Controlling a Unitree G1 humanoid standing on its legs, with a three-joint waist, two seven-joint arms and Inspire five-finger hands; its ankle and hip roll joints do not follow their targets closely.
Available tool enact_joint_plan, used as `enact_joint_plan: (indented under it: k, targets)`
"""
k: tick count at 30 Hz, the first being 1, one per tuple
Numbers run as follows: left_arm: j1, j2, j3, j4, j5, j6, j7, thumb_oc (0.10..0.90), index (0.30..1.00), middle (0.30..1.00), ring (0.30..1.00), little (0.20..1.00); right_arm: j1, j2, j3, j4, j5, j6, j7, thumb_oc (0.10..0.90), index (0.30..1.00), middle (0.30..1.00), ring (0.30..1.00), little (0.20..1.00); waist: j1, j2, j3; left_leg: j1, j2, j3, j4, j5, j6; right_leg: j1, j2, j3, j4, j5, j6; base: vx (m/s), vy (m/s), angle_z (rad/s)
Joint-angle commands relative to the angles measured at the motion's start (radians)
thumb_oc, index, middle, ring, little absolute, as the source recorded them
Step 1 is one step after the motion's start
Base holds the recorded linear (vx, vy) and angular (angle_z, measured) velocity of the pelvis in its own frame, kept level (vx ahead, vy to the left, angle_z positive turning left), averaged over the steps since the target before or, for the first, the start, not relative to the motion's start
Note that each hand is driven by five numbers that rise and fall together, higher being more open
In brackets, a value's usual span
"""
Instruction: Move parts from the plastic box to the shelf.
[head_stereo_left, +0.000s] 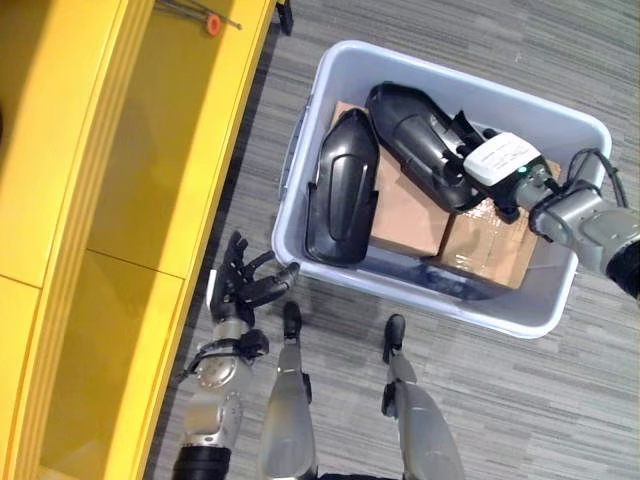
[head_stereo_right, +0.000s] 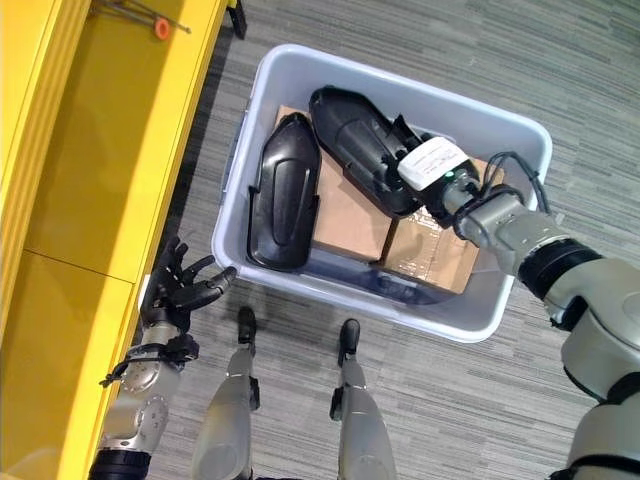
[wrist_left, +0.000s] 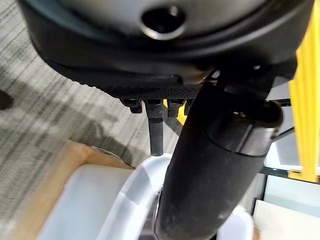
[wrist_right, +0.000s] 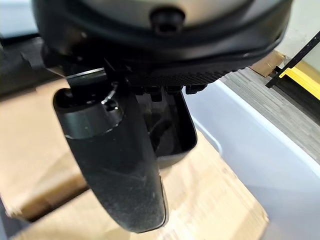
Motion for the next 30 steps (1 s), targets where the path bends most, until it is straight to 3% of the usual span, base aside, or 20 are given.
enact_joint_plan:
  k: [1, 9, 19, 28, 29, 30]
  targets:
    - [0.027, 0.029, -0.058, -0.057, -0.023, -0.018, -0.002, 0.900, 1.000, 1.000, 1.000, 1.000, -0.189, -0.100, 0.013, 0.047, -0.011, 0.036, -0.063, 0.900, 1.000, 1.000, 1.000, 1.000, 0.018, -0.057, -0.021, 0.045, 0.108, -0.018, -0.010, -0.100, 0.013, -0.038, -0.066, 0.019, 0.139, -0.025, 0.018, 0.02, -0.043, 0.07]
    - [0.018, 0.053, -0.067, -0.050, -0.026, -0.026, -0.001, 0.900, 1.000, 1.000, 1.000, 1.000, -0.191, -0.100, 0.013, 0.162, 0.024, 0.038, -0.092, 0.900, 1.000, 1.000, 1.000, 1.000, 0.032, -0.033, -0.021, -0.018, 0.119, -0.034, -0.012, -0.098, 0.019, -0.113, -0.063, 0.028, 0.180, -0.023, 0.024, 0.03, -0.048, 0.00]
    - [0.007, 0.041, -0.061, -0.071, -0.035, -0.047, 0.014, 0.900, 1.000, 1.000, 1.000, 1.000, -0.183, -0.056, 0.013, 0.256, 0.058, 0.038, -0.099, 0.900, 1.000, 1.000, 1.000, 1.000, 0.046, 0.022, -0.021, -0.135, 0.127, -0.061, -0.012, -0.102, 0.024, -0.222, -0.059, 0.036, 0.217, -0.022, 0.030, 0.02, -0.032, -0.01]
    - [0.016, 0.013, -0.071, -0.089, -0.039, -0.062, 0.027, 0.900, 1.000, 1.000, 1.000, 1.000, -0.169, -0.003, 0.013, 0.309, 0.105, 0.032, -0.107, 0.900, 1.000, 1.000, 1.000, 1.000, 0.050, 0.069, -0.021, -0.159, 0.125, -0.059, -0.012, -0.121, 0.022, -0.232, -0.056, 0.041, 0.213, -0.031, 0.033, 0.02, -0.008, 0.00]
    - [0.014, 0.009, -0.072, -0.086, -0.037, -0.063, 0.029, 0.900, 1.000, 1.000, 1.000, 1.000, -0.162, 0.002, 0.013, 0.314, 0.105, 0.032, -0.104, 0.841, 0.918, 0.918, 0.918, 0.918, 0.051, 0.074, -0.021, -0.164, 0.124, -0.061, -0.012, -0.122, 0.021, -0.234, -0.056, 0.040, 0.210, -0.029, 0.034, 0.00, 0.000, 0.00]
    - [-0.006, -0.001, -0.062, -0.089, -0.037, -0.066, 0.032, 0.900, 1.000, 1.000, 1.000, 1.000, -0.166, 0.001, 0.013, 0.325, 0.111, 0.030, -0.099, 0.400, 0.300, 0.300, 0.300, 0.300, 0.047, 0.083, -0.021, -0.196, 0.120, -0.068, -0.012, -0.108, 0.023, -0.260, -0.058, 0.039, 0.208, -0.016, 0.033, -0.03, 0.005, 0.03]
